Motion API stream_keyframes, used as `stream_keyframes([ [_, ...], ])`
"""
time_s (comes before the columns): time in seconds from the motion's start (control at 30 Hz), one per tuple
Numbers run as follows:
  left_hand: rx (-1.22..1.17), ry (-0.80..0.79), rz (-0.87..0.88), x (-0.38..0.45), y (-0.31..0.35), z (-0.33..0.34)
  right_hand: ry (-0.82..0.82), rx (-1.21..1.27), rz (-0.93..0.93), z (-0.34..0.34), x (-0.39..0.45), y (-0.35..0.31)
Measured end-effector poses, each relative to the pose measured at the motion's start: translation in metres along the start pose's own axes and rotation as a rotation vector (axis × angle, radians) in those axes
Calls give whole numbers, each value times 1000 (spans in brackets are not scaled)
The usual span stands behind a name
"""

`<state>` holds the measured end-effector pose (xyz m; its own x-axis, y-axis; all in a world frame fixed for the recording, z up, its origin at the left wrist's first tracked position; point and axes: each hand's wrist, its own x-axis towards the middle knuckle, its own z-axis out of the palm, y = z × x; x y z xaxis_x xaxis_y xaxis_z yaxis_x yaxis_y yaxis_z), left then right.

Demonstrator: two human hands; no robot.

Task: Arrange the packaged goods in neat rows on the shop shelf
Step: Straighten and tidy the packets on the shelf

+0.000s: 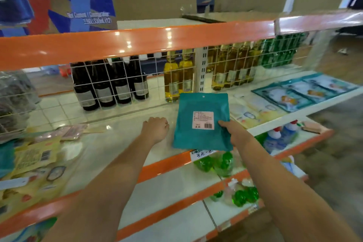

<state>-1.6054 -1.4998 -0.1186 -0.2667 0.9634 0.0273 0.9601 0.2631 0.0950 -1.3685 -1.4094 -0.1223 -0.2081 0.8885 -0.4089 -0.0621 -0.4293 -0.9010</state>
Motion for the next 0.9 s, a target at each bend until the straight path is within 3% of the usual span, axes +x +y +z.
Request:
stream_keyframes([
  [0.33,-29,-28,277,43,96,12,254,153,12,-84,-13,3],
  [0.57,-220,-92,455,65,171,12,451,319,-60,-138,-33,6],
  [0.9,-162,-139,809,47,271,37,737,440,-91,-214,-97,39],
])
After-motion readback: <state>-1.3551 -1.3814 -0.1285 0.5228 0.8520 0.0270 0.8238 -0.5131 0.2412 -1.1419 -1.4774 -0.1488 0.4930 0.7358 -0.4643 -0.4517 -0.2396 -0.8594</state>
